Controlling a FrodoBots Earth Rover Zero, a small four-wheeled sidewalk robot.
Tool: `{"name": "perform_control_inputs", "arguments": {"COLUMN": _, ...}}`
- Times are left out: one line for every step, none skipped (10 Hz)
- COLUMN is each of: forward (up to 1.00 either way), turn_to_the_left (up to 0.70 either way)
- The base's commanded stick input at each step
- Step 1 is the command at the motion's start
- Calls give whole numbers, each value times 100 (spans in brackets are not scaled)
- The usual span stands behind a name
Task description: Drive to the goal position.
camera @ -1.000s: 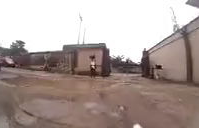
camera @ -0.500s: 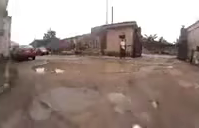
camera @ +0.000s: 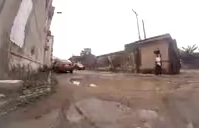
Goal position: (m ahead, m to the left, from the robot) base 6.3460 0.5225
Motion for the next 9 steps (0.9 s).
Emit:
{"name": "perform_control_inputs", "arguments": {"forward": -100, "turn_to_the_left": 0}}
{"name": "perform_control_inputs", "arguments": {"forward": -100, "turn_to_the_left": 0}}
{"name": "perform_control_inputs", "arguments": {"forward": 0, "turn_to_the_left": -9}}
{"name": "perform_control_inputs", "arguments": {"forward": 0, "turn_to_the_left": -35}}
{"name": "perform_control_inputs", "arguments": {"forward": 0, "turn_to_the_left": -45}}
{"name": "perform_control_inputs", "arguments": {"forward": 0, "turn_to_the_left": -45}}
{"name": "perform_control_inputs", "arguments": {"forward": 0, "turn_to_the_left": 0}}
{"name": "perform_control_inputs", "arguments": {"forward": 0, "turn_to_the_left": 0}}
{"name": "perform_control_inputs", "arguments": {"forward": 0, "turn_to_the_left": 0}}
